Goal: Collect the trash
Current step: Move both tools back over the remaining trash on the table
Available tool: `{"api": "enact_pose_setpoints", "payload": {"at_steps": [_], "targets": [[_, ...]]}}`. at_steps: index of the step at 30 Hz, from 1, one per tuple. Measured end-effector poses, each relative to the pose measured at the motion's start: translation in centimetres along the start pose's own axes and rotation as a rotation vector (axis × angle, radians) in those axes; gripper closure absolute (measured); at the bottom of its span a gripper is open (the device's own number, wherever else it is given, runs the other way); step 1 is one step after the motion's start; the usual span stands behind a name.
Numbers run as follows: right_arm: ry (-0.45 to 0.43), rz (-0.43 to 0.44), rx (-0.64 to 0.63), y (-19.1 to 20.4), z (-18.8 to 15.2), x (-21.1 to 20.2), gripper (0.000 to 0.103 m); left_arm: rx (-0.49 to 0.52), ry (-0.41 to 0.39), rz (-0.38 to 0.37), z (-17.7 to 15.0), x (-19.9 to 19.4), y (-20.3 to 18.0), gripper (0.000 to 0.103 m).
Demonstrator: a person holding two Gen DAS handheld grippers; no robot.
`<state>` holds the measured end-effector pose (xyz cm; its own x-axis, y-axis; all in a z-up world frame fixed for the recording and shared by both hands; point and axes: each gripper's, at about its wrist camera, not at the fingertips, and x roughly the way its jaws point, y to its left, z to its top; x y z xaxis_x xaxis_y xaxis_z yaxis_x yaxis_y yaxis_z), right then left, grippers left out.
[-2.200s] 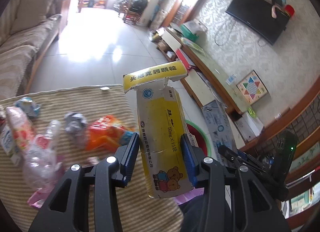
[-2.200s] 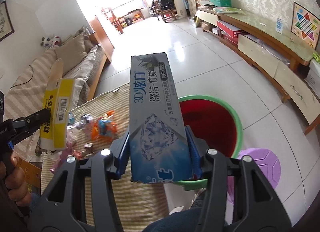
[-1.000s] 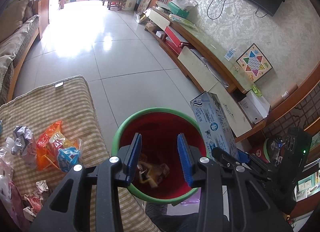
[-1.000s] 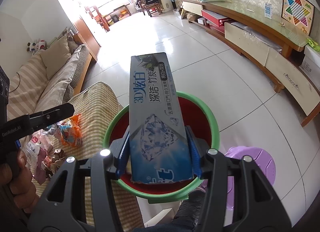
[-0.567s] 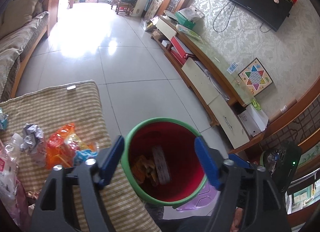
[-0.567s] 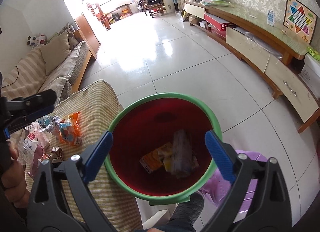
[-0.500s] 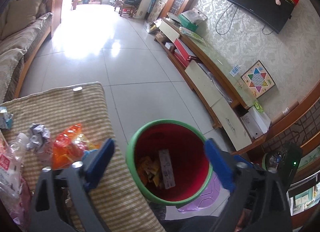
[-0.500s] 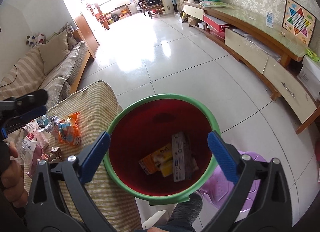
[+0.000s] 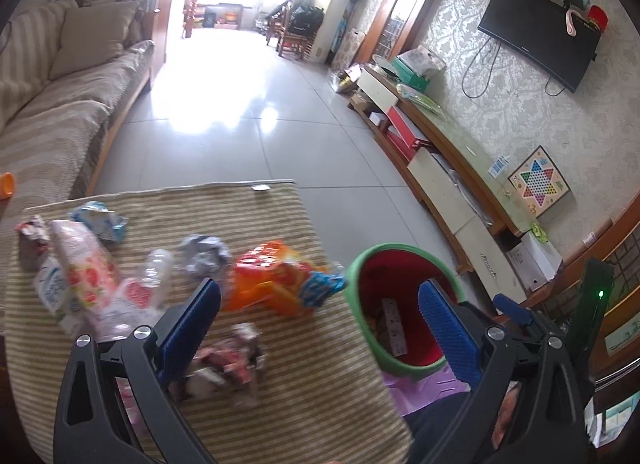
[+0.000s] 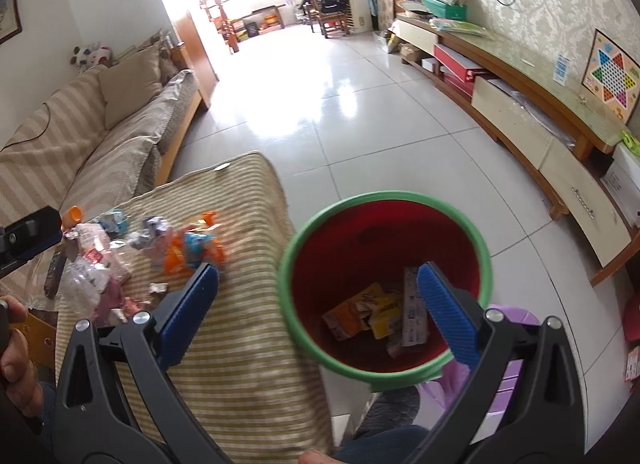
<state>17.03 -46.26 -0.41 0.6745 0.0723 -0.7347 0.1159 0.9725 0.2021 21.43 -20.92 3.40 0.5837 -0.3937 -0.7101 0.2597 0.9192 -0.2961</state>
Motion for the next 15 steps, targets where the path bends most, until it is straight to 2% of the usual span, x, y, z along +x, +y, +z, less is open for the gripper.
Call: {"api": "enact_pose_setpoints", "payload": {"at_steps": [9,15], "targets": [[0.044,0.090,-0.106,8.9,-2.0,0.5,0.005,-0.069,-0.042,0.091,-2.7,-6.6,8.1,0.008],[0.078,0.116,-0.195,13.8,-3.9,0.9,0.005,-0.138,-0.023,0.109,-6.1,-8.6,13.0,0.008]]}}
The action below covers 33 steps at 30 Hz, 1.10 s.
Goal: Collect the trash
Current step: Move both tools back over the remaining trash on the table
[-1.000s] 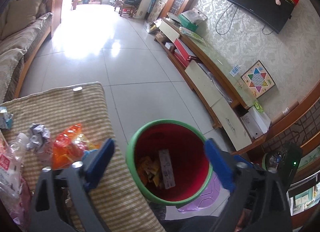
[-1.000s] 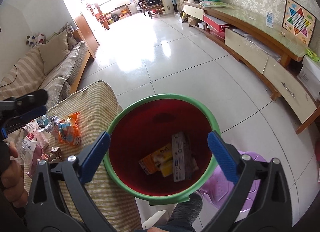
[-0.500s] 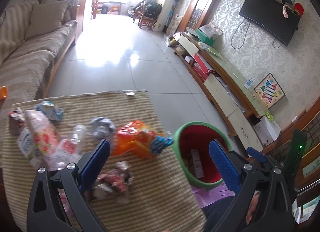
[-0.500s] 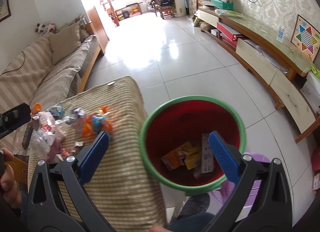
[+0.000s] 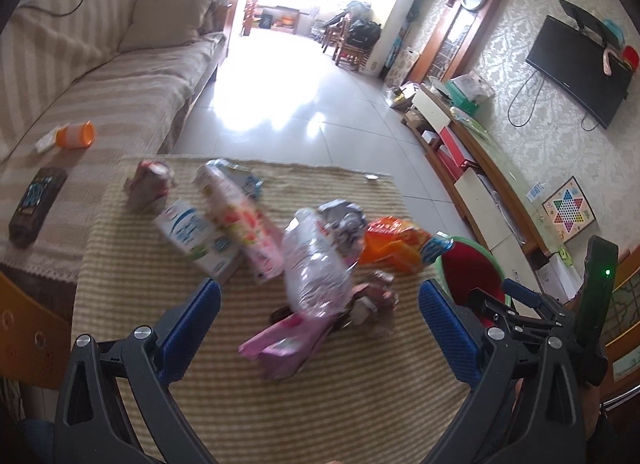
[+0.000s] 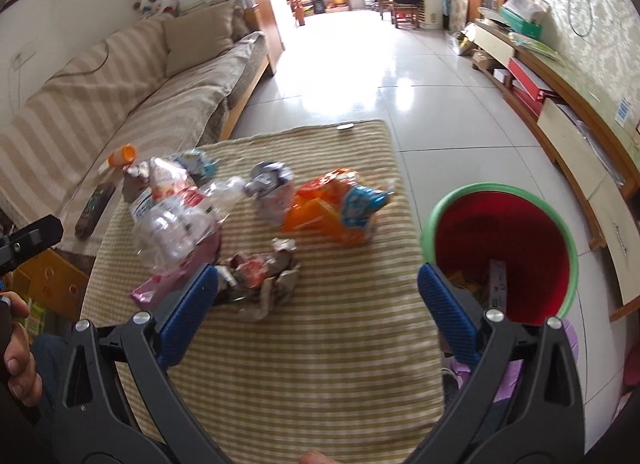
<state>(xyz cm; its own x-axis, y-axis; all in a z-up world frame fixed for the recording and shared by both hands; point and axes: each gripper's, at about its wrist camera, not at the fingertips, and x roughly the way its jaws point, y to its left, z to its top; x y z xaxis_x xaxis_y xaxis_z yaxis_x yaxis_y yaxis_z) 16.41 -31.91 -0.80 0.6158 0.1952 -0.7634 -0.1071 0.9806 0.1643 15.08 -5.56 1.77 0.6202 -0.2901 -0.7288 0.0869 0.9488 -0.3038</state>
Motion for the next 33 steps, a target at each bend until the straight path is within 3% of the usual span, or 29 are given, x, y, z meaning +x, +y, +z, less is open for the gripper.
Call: {"api": "enact_pose_setpoints", "payload": {"at_steps": [8,15,23,33], "targets": [[0.019,0.006,-0.074,3.6,-1.6,0.3,0.005,-0.059,0.032,0.005,-3.4,-0.5,3.9,0.008],[0.014,-0.009,-0.082,4.5,-2.1,0.4,0.005,-0.055,0.034,-0.021,-3.1,-0.3,3.4,0.008],[-0.003,-0.009,-0.058,3.0,-1.4,0.4,0.005,-0.016,0.063,-0.021,-1.0,2.7,0.7,0.008],[-0.025,-0.047,-0.034,-1.2,2.1,3.3,0.005,0.059,0.151,0.062,1.2,9.0,-2.2,0.008]]}}
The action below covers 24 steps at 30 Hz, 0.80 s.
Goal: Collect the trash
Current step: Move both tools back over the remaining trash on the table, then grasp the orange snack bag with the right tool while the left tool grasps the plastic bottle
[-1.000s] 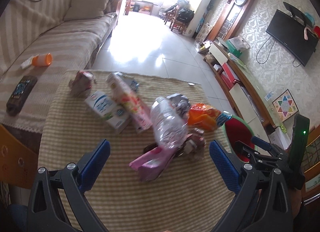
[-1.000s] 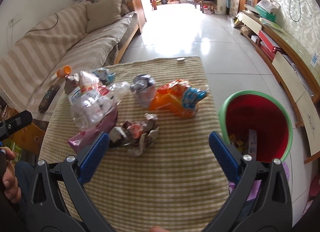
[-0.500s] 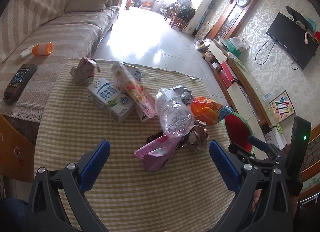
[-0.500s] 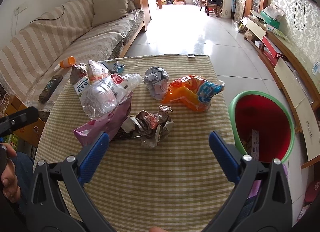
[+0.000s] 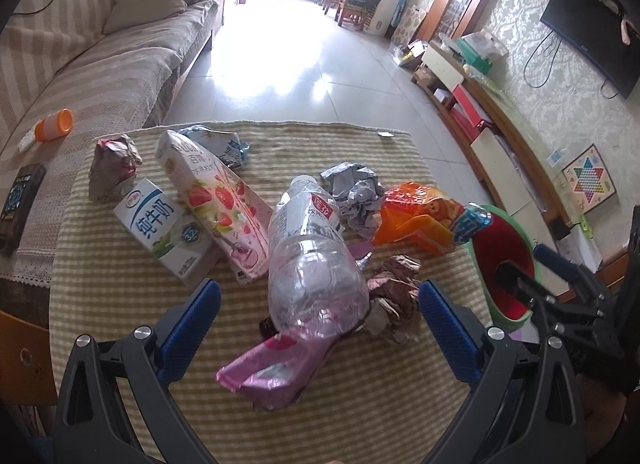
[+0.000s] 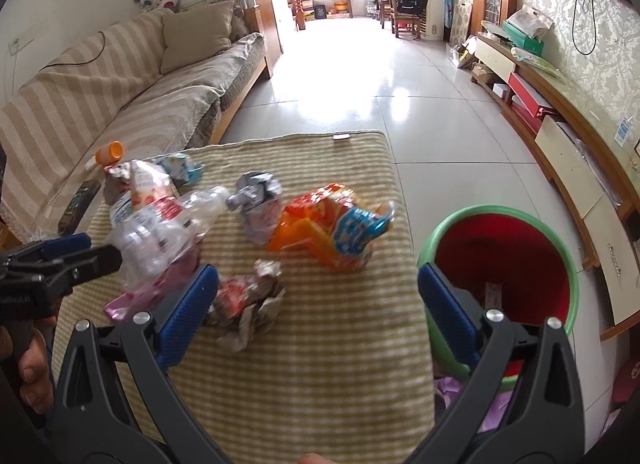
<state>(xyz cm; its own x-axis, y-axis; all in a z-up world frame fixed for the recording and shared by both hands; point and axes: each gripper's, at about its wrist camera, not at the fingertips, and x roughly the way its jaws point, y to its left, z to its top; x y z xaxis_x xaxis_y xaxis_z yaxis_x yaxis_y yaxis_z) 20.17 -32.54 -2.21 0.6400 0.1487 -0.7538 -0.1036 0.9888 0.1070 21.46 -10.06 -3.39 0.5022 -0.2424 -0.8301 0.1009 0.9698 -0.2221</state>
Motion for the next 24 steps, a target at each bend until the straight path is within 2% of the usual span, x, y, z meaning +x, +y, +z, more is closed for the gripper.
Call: {"api": "enact_pose_setpoints", "payload": {"at_steps": [3,10,18,20,22,24], "targets": [[-0.003,-0.008,0.010,-1.2,1.2,2.2,0.005,0.005,0.021,0.028,0.6,1.6,-0.1,0.008],[0.087,0.006,0.022,-2.6,2.6,8.4,0.005,0.022,0.059,0.081,0.9,4.6,-0.2,0.010],[0.132,0.015,0.019,-2.7,2.0,11.7,0.005,0.006,0.063,0.082,1.0,5.9,0.2,0.023],[0.133,0.014,0.018,-2.8,1.8,12.0,0.006,-0.001,0.066,0.072,1.0,6.0,0.3,0.037],[0.137,0.025,0.024,-3.0,1.6,12.2,0.016,-0.009,0.072,0.062,1.0,6.0,0.4,0.047],[0.144,0.036,0.036,-3.2,1.5,12.3,0.025,-0.010,0.072,0.058,0.9,5.9,0.4,0.047]]}}
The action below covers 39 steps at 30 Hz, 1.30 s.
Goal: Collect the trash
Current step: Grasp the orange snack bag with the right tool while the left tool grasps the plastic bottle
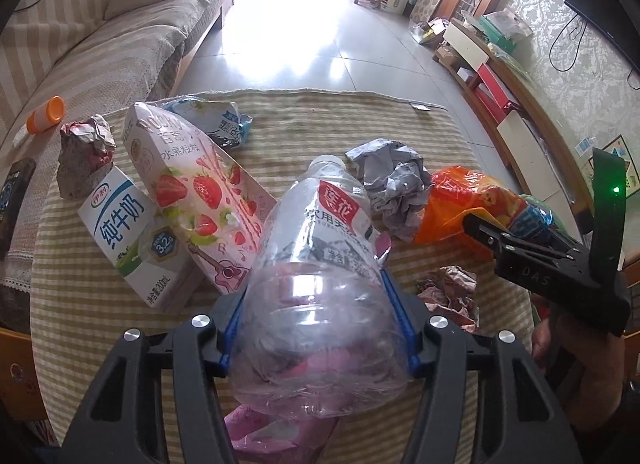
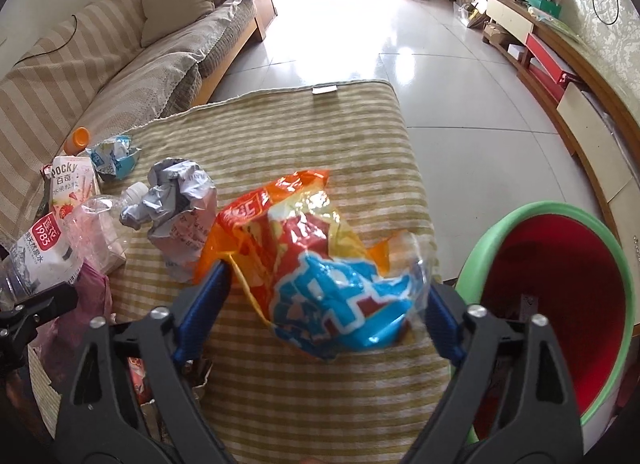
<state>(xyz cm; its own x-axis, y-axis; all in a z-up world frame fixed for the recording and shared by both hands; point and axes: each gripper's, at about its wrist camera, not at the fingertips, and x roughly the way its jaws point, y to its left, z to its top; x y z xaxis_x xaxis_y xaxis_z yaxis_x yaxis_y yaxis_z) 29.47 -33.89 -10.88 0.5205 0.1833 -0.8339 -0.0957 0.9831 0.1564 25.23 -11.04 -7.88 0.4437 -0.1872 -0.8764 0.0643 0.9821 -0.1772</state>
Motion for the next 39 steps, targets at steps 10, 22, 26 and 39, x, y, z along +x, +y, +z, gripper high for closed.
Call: {"api": "enact_pose_setpoints", "payload": {"at_steps": [10,22,26,39], "targets": [[-0.023,0.042,-0.003,0.3,0.1,-1.3,0.047,-0.041,-0.071,-0.005,-0.2,-2.6,1.2,0.048],[-0.103,0.082,-0.028,1.9,-0.2,-5.9,0.048,-0.062,-0.185,0.009,-0.3,-8.6,2.4,0.048],[-0.140,0.097,-0.035,3.0,-0.5,-8.5,0.048,-0.060,-0.213,0.012,-0.6,-10.5,2.6,0.048],[-0.199,0.137,-0.045,4.3,-1.8,-14.4,0.048,-0.050,-0.285,0.008,-1.7,-15.7,1.3,0.048]]}}
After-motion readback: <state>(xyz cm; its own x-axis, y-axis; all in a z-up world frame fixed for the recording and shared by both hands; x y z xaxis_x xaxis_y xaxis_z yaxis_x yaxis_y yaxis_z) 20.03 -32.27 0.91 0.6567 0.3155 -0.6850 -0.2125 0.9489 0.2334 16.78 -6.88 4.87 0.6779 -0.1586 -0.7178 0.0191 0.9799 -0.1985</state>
